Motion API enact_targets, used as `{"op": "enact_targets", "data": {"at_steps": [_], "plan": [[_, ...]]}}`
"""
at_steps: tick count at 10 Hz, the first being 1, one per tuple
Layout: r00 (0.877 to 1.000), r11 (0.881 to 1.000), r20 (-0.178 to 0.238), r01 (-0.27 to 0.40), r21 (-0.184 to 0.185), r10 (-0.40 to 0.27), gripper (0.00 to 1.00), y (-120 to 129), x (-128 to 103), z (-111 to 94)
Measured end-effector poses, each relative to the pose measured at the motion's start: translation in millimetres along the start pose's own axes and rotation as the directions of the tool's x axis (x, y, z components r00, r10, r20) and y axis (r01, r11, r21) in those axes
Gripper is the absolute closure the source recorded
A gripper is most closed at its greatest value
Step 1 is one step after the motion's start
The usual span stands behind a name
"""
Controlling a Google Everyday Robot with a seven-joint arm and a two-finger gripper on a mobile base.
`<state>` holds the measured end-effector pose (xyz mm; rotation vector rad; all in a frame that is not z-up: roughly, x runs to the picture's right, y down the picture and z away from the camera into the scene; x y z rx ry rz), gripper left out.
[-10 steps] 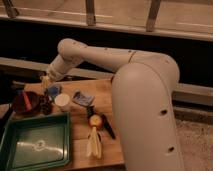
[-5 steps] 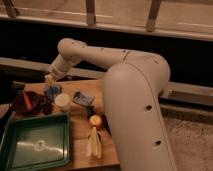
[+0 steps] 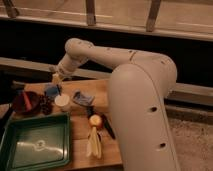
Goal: Place fork in paper cup
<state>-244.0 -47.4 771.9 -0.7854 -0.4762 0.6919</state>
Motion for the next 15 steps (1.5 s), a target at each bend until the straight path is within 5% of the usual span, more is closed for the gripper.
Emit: {"op": "enact_targets", "data": {"at_steps": [5, 11, 15], "plan": [[0.999, 0.999, -0.023, -0.036, -0.014, 0.036, 1.0, -1.0, 25.1, 12.9], [0.996, 0.994, -0.042, -0.077, -0.074, 0.074, 0.98, 8.7, 43.0, 42.4], [0.995, 0.991, -0.056, -0.09, -0.098, 0.085, 0.6, 13.4, 49.0, 56.0]]}}
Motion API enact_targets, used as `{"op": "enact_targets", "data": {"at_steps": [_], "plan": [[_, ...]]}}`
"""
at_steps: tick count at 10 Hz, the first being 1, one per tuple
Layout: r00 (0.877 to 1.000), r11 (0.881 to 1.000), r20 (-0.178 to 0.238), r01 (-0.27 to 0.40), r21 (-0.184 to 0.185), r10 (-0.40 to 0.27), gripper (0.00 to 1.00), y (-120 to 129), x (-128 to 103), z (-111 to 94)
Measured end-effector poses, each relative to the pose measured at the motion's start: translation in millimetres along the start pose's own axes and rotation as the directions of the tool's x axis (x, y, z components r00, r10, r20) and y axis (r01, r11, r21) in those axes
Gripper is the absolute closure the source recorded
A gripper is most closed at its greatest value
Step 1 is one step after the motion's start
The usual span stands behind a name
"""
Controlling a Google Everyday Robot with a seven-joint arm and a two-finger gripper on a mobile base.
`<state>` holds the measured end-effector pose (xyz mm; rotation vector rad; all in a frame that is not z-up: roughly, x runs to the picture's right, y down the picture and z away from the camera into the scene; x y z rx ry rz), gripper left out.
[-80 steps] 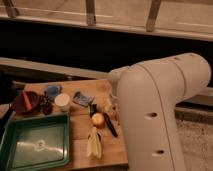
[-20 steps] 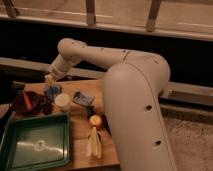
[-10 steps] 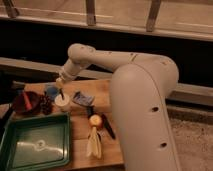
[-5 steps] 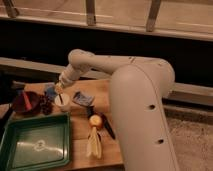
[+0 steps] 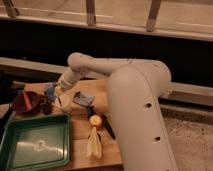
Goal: Place fork in paper cup
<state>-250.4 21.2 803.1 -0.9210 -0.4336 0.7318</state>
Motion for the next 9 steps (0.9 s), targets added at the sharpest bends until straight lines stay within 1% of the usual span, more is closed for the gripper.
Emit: {"op": "enact_targets", "data": {"at_steps": [1, 2, 3, 4, 7, 9], "plan": [[1.0, 1.0, -0.005, -0.003, -0.004, 0.003, 0.52, 0.6, 1.2, 2.8], [1.0, 1.0, -0.01, -0.008, -0.007, 0.007, 0.41, 0.9, 2.7, 5.6], [1.0, 1.0, -0.015, -0.011, -0.004, 0.011, 0.28, -0.7, 3.4, 6.6], [1.0, 1.0, -0.015, -0.011, 0.0, 0.011, 0.24, -2.3, 2.2, 5.3], [1.0, 1.0, -0.02, -0.011, 0.016, 0.012, 0.22, -9.5, -1.2, 2.5], [1.0, 1.0, -0.011, -0.017, 0.024, 0.017, 0.22, -14.1, -1.7, -1.9]]}}
